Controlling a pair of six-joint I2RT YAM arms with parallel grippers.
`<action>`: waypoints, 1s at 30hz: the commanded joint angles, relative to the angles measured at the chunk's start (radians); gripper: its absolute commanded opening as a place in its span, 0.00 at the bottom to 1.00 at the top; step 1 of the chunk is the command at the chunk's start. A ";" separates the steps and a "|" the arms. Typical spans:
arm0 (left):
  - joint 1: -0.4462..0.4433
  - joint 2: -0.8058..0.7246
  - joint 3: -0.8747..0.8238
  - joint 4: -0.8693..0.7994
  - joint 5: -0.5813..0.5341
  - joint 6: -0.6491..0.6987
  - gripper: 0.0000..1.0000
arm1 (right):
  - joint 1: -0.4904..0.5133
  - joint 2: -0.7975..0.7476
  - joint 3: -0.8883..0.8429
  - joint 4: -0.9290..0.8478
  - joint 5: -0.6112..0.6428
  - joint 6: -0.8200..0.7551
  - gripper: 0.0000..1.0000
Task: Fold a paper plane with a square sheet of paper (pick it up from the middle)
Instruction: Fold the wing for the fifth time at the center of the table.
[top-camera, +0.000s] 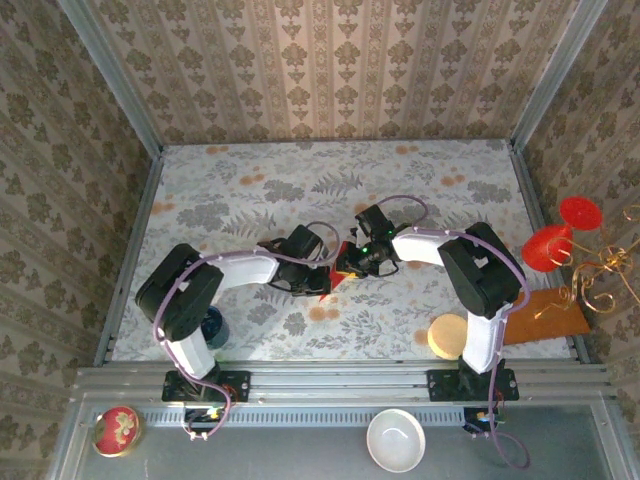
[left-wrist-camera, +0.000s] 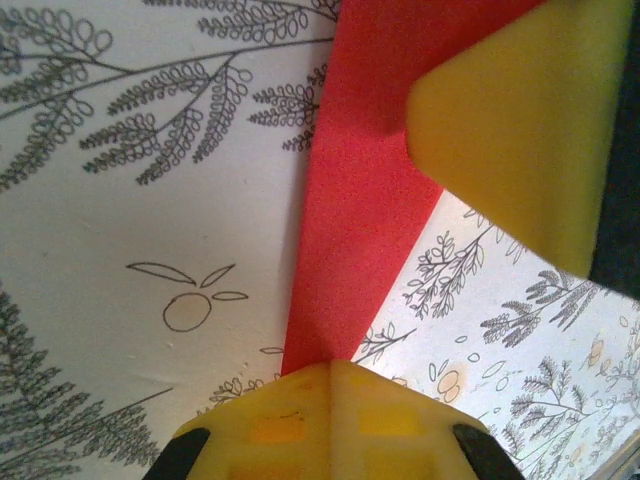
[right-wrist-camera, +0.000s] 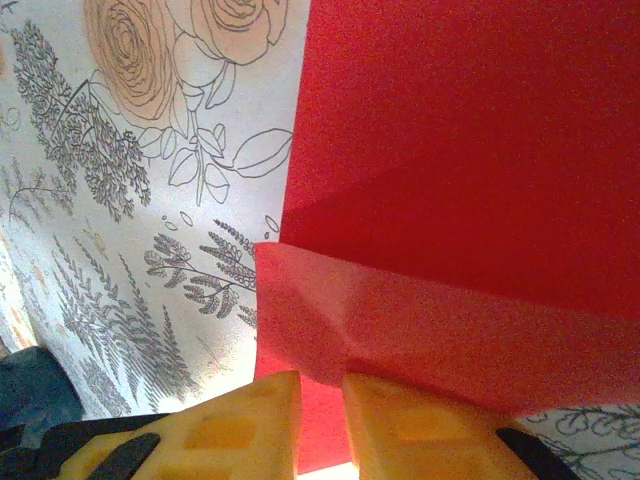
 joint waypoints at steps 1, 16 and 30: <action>-0.017 -0.013 -0.059 -0.176 -0.011 0.041 0.00 | -0.002 0.060 -0.011 -0.075 0.089 -0.013 0.24; 0.004 -0.182 -0.086 -0.293 -0.062 0.073 0.00 | 0.004 0.038 -0.026 -0.065 0.074 0.004 0.24; 0.037 -0.142 -0.047 0.066 0.001 -0.089 0.00 | 0.038 -0.020 -0.078 0.074 -0.041 0.077 0.24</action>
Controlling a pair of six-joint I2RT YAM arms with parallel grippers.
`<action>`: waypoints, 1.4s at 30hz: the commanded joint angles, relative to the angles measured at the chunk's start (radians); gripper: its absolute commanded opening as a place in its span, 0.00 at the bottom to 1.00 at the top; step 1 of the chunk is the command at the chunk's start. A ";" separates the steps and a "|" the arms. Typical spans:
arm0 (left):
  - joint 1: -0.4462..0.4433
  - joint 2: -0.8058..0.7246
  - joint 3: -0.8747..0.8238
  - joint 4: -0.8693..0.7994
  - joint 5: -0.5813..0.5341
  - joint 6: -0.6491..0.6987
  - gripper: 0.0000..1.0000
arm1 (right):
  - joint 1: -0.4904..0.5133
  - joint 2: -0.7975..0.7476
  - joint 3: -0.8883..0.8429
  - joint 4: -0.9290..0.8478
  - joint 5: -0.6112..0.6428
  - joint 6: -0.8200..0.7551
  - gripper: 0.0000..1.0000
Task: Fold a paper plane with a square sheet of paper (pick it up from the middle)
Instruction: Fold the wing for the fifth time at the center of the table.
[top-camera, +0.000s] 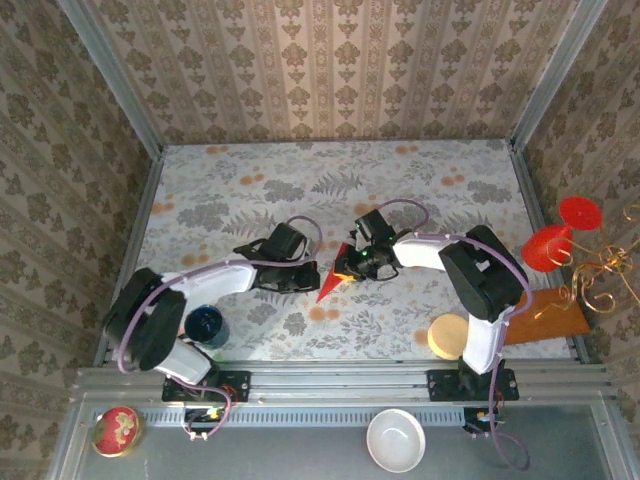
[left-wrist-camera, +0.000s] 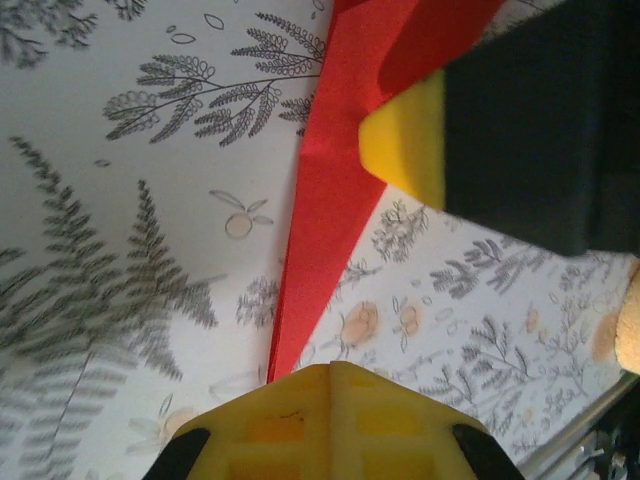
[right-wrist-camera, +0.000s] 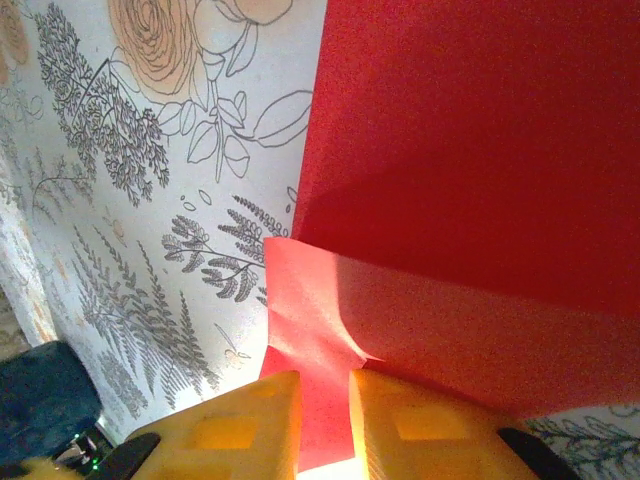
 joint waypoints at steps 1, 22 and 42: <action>-0.006 0.073 0.039 0.087 0.041 -0.055 0.00 | 0.010 0.011 -0.018 -0.017 -0.023 0.019 0.24; -0.043 0.248 0.082 -0.030 -0.009 -0.055 0.00 | -0.019 -0.066 0.042 -0.078 0.032 -0.075 0.23; -0.044 0.250 0.075 -0.051 -0.014 -0.057 0.00 | -0.051 0.041 0.172 -0.256 0.239 -0.209 0.23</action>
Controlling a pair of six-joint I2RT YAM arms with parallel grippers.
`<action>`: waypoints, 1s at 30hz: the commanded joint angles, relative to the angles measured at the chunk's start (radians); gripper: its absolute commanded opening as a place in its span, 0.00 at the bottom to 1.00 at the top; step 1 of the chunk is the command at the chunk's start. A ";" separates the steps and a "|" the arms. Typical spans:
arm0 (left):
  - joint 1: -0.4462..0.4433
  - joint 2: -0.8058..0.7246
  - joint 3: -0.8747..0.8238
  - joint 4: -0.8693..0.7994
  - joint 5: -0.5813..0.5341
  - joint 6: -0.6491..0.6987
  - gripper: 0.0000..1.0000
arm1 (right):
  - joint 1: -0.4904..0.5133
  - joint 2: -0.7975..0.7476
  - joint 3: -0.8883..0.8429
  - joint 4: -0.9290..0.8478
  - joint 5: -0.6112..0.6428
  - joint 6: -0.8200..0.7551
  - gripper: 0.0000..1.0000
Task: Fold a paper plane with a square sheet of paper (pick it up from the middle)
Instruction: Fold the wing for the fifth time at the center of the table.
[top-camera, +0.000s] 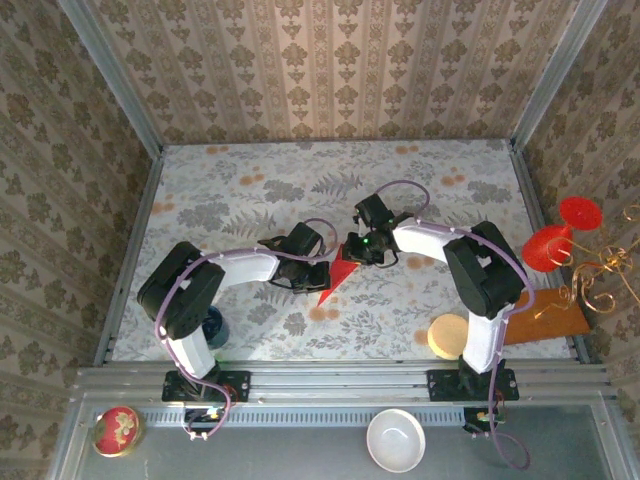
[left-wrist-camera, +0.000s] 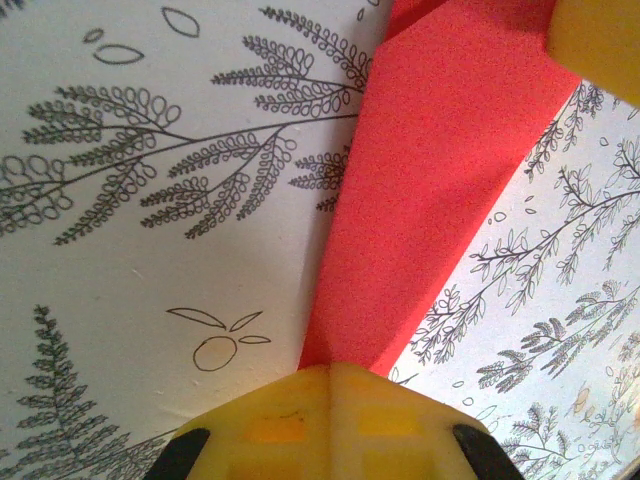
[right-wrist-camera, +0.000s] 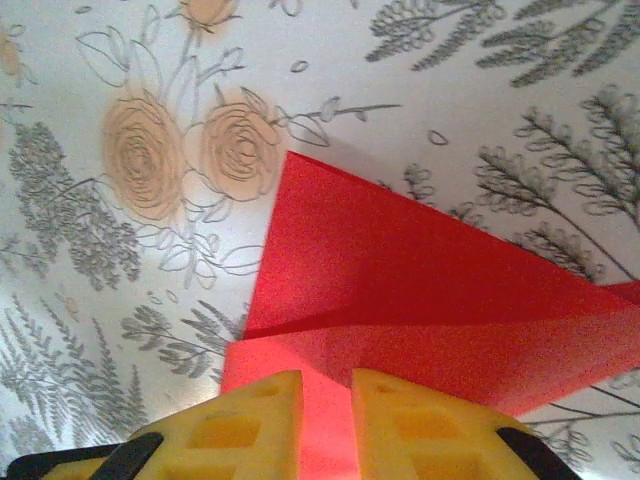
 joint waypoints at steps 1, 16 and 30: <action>-0.017 0.038 -0.023 -0.080 -0.019 -0.013 0.00 | -0.008 0.030 0.013 -0.049 0.051 -0.024 0.23; -0.027 -0.081 -0.001 0.037 -0.053 0.006 0.00 | -0.051 0.017 -0.212 0.181 -0.066 -0.031 0.15; -0.045 0.063 0.037 0.013 -0.025 -0.041 0.00 | -0.074 -0.024 -0.250 0.267 -0.119 -0.050 0.09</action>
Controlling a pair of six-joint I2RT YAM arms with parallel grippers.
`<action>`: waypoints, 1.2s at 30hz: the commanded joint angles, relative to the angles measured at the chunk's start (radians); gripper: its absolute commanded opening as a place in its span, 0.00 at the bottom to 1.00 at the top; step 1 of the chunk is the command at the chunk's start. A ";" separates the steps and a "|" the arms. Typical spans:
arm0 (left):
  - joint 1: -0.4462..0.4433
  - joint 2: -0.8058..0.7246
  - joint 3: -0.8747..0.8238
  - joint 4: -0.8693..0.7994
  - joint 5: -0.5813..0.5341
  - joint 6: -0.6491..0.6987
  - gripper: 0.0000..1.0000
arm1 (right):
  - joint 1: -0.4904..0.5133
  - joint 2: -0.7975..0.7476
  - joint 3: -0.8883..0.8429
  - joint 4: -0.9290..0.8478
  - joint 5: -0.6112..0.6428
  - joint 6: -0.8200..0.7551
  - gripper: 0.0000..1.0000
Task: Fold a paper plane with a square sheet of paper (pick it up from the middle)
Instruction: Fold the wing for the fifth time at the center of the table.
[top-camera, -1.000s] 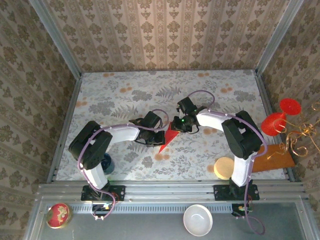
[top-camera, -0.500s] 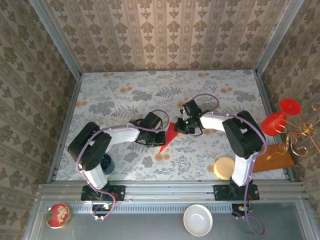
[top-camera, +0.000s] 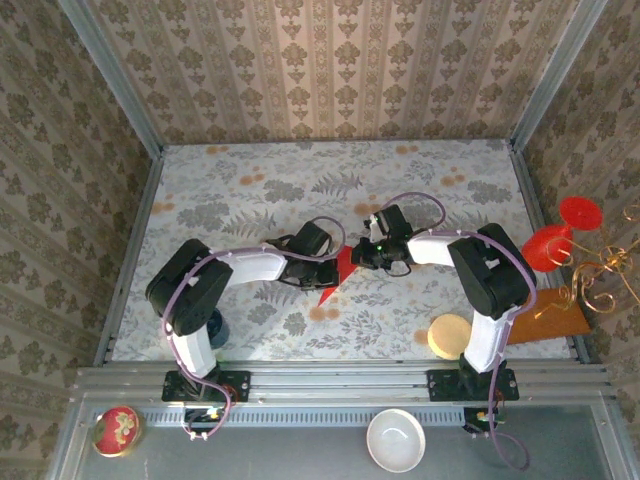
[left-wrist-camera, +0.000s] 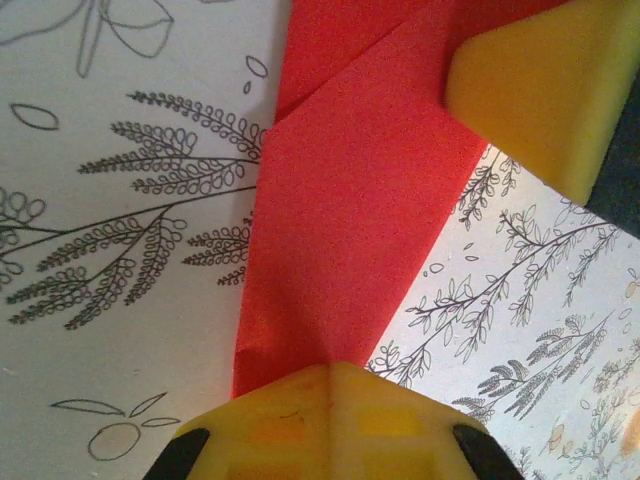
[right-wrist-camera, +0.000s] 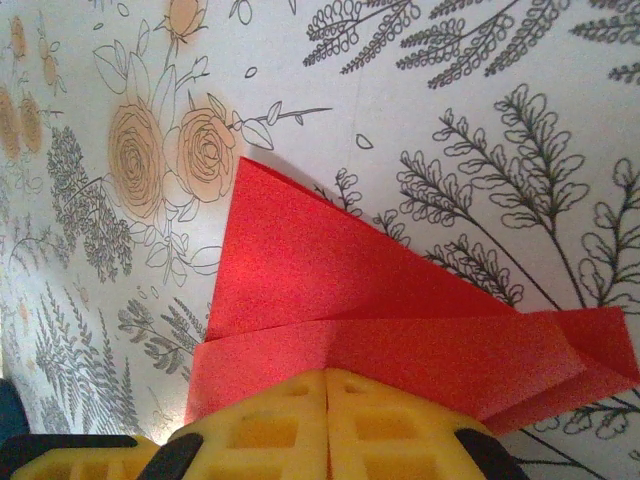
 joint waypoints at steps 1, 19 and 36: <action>-0.009 0.019 -0.010 -0.050 0.000 -0.023 0.00 | 0.000 -0.005 -0.031 -0.050 0.013 -0.035 0.09; -0.009 0.018 -0.037 -0.069 -0.010 -0.033 0.00 | 0.121 -0.049 -0.053 -0.022 0.035 0.095 0.06; -0.014 -0.001 -0.195 -0.058 0.002 -0.094 0.00 | -0.138 0.040 0.015 -0.021 0.093 0.036 0.06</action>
